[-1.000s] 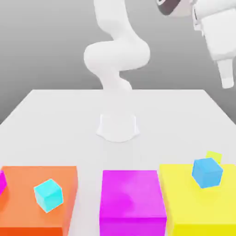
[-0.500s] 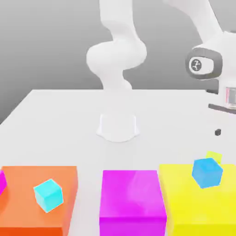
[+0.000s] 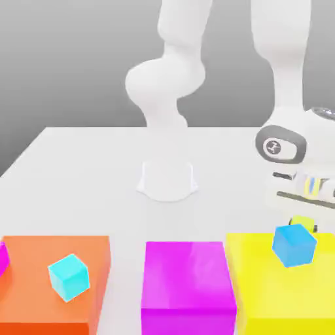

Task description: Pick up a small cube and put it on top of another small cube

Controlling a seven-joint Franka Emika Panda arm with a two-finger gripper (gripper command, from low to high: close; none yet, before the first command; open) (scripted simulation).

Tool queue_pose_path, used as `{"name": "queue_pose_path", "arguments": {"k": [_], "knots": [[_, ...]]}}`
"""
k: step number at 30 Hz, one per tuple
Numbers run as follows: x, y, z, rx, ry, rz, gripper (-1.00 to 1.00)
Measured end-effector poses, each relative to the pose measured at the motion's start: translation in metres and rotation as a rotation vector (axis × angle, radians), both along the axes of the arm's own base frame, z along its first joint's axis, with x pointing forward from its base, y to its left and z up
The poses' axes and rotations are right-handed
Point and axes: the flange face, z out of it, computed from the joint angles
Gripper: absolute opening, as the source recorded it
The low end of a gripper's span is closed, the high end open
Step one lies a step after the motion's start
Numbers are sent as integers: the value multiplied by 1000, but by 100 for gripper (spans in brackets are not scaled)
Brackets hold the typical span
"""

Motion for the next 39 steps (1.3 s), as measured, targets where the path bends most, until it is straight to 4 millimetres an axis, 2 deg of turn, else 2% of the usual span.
{"name": "queue_pose_path", "arguments": {"k": [2, 8, 9, 10, 12, 15, 17, 21, 23, 26, 28, 31, 32, 34, 36, 37, 38, 39], "knots": [[0, 0, -1, 0, 0, 0, -100], [0, 0, 53, 1, -1, -1, -100], [9, 4, 64, 21, -6, -37, -100], [27, 4, 77, 46, -11, -112, -100], [81, -12, 104, 96, -21, -318, -100], [154, -60, 136, 141, -29, -624, -100], [192, -96, 157, 168, -30, -807, -100], [241, -192, 174, 154, -30, -1124, -100], [256, -248, 180, 139, -28, -1283, -100], [265, -349, 189, 112, -25, -1553, -100], [259, -415, 194, 93, -20, -1728, -100], [238, -494, 198, 54, -8, -1948, -100], [230, -507, 191, 28, -4, -1977, -100], [224, -520, 170, 10, 0, -2004, -100], [232, -499, 146, 5, 1, -1959, -100], [231, -498, 133, 3, 0, -1955, -100], [231, -498, 126, 1, 0, -1955, 100], [231, -498, 126, 1, 0, -1955, 100]]}}
